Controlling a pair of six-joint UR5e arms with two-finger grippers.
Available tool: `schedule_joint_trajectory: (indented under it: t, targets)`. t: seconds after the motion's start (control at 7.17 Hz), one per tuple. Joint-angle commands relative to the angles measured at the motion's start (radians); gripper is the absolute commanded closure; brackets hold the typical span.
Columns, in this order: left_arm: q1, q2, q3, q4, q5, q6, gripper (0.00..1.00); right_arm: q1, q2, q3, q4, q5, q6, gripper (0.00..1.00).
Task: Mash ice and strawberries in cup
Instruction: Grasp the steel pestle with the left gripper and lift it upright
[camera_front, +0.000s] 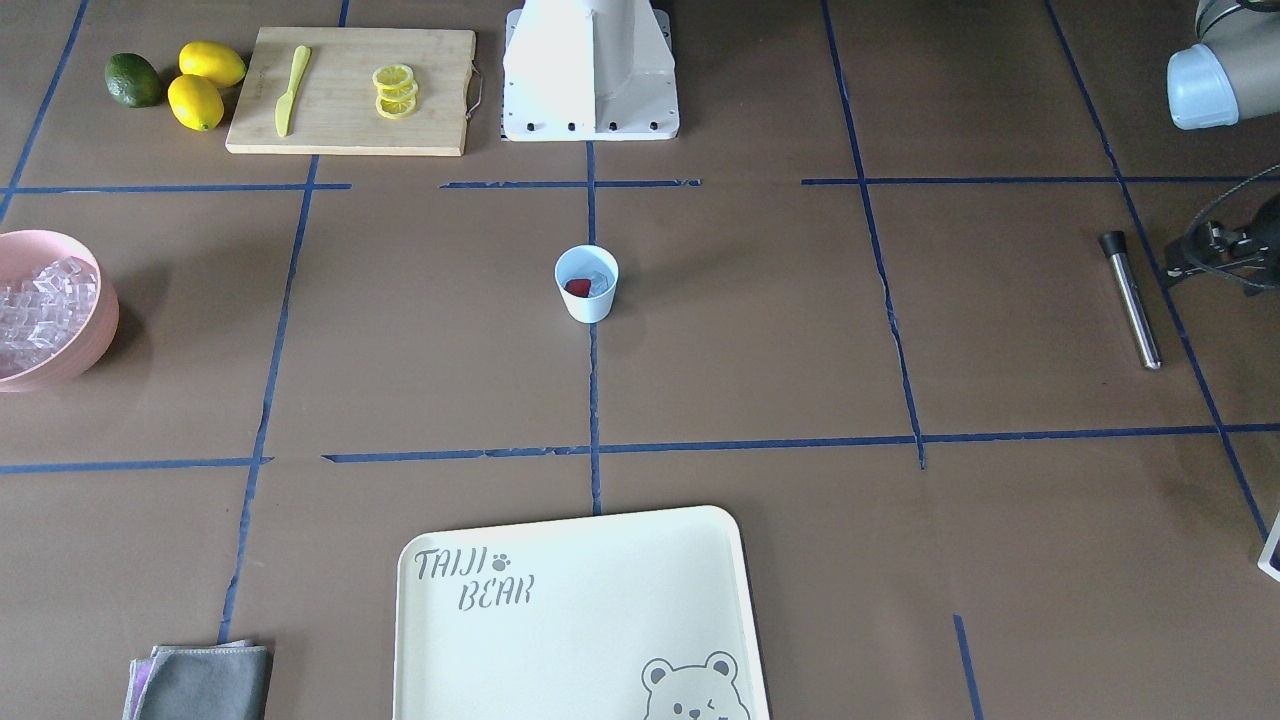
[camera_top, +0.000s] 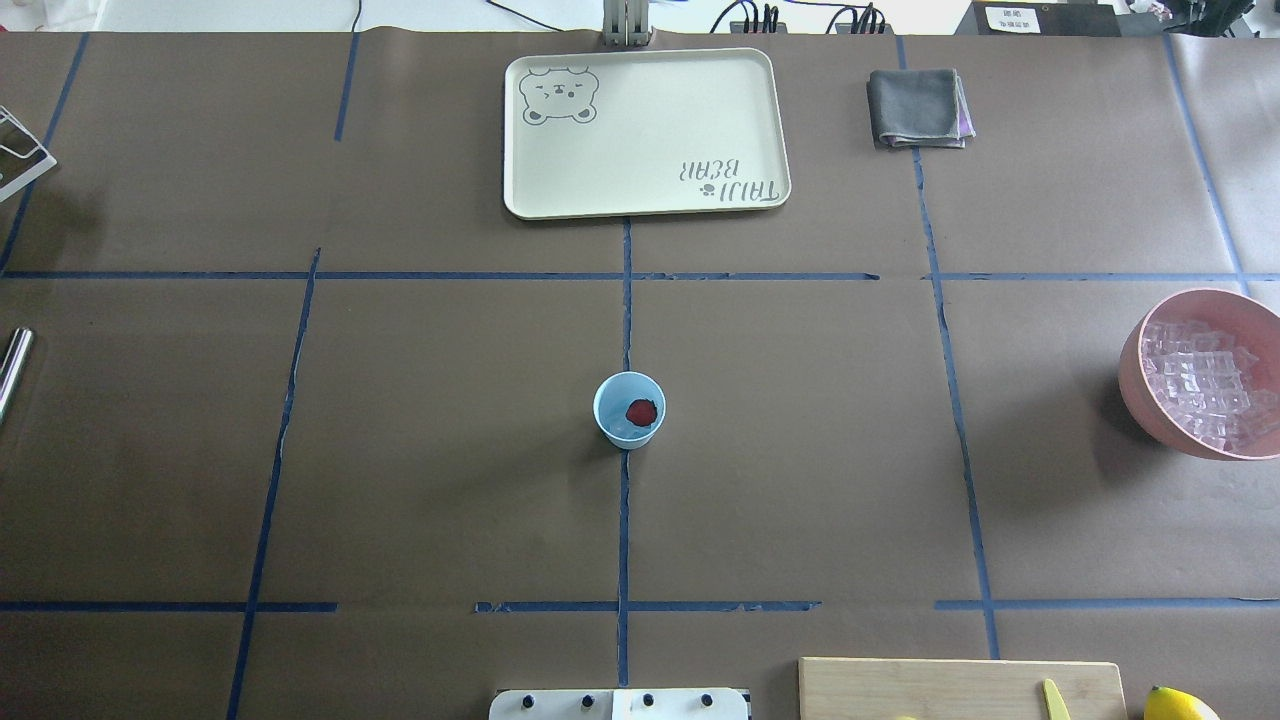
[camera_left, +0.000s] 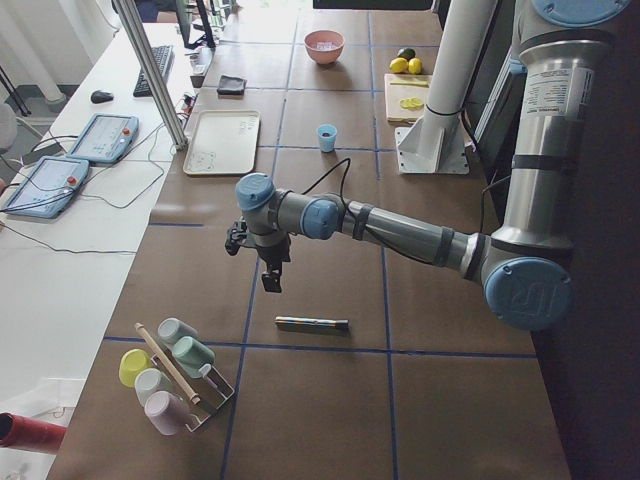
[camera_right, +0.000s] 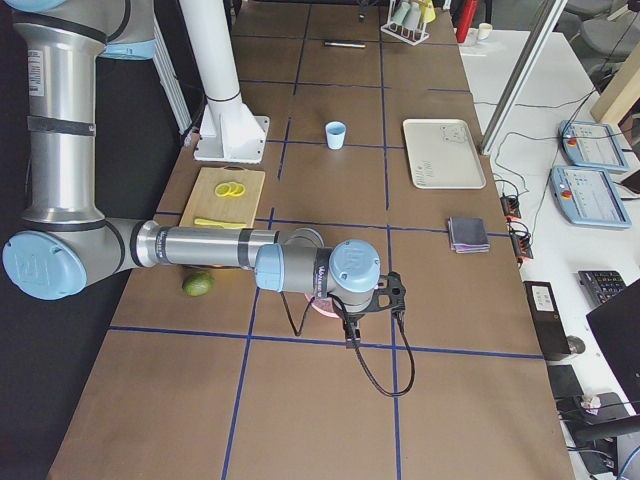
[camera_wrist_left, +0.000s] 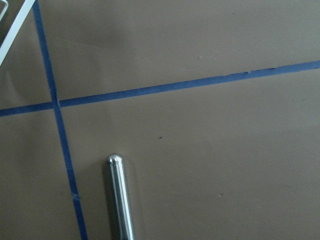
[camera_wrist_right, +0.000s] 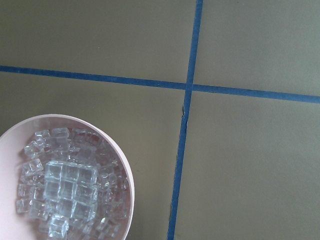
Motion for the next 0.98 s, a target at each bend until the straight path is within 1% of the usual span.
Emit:
schedule_joint_trajectory:
  t: [0.0, 0.14, 0.28, 0.42, 0.56, 0.84]
  targets:
    - [-0.003, 0.067, 0.136, -0.331, 0.000, -0.181, 0.00, 0.000, 0.000, 0.003, 0.001, 0.000, 0.001, 0.01]
    - [0.011, 0.077, 0.197, -0.472, 0.008, -0.294, 0.00, 0.000, 0.000, 0.002, 0.002, -0.001, 0.001, 0.01]
    - [0.066, 0.078, 0.248, -0.584, 0.013, -0.379, 0.00, 0.000, 0.000, 0.003, 0.002, -0.001, 0.001, 0.01]
    - [0.157, 0.078, 0.256, -0.651, 0.096, -0.486, 0.00, 0.000, 0.000, 0.006, 0.004, -0.001, -0.001, 0.01]
    - [0.189, 0.078, 0.274, -0.691, 0.121, -0.511, 0.00, 0.000, 0.000, 0.006, 0.004, -0.001, -0.001, 0.01]
    - [0.189, 0.095, 0.322, -0.762, 0.122, -0.505, 0.00, 0.000, 0.005, 0.005, 0.004, -0.001, -0.001, 0.01]
